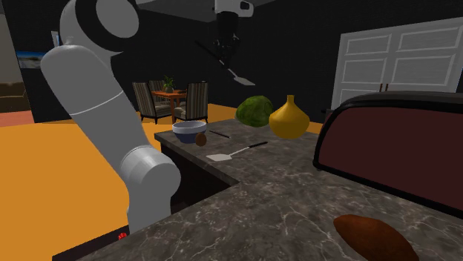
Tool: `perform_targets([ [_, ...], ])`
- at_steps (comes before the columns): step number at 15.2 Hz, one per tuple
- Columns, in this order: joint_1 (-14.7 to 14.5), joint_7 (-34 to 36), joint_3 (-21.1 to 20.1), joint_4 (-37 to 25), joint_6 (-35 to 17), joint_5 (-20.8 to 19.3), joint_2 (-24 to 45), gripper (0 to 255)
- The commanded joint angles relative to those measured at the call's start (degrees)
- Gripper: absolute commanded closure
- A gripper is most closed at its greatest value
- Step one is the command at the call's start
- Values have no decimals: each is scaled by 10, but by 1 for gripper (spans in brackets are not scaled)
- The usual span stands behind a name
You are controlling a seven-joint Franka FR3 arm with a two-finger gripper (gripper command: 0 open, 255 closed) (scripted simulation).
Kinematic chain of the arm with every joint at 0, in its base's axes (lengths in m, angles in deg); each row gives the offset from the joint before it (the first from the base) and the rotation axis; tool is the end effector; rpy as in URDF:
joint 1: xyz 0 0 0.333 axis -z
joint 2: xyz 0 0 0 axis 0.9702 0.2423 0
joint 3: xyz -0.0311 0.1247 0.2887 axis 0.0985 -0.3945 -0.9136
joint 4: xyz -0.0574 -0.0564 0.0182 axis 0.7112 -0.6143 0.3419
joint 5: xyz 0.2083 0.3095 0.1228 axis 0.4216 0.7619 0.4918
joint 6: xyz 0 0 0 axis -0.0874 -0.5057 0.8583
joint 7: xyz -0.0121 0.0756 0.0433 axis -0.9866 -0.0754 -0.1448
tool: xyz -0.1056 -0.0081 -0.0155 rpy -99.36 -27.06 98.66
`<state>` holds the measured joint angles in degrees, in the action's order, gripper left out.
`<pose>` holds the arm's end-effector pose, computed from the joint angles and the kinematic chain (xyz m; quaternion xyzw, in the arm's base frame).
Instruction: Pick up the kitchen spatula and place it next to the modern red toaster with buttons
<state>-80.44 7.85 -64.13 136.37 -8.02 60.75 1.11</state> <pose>0.3508 0.0959 0.7594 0.9993 0.0158 -0.0331 0.0008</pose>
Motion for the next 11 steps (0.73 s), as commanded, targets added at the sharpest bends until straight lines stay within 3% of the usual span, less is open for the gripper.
perform_targets([
  [1,0,1,0,-29,17,-1,12,255],
  [11,32,-144,100,-16,21,-52,-3,255],
])
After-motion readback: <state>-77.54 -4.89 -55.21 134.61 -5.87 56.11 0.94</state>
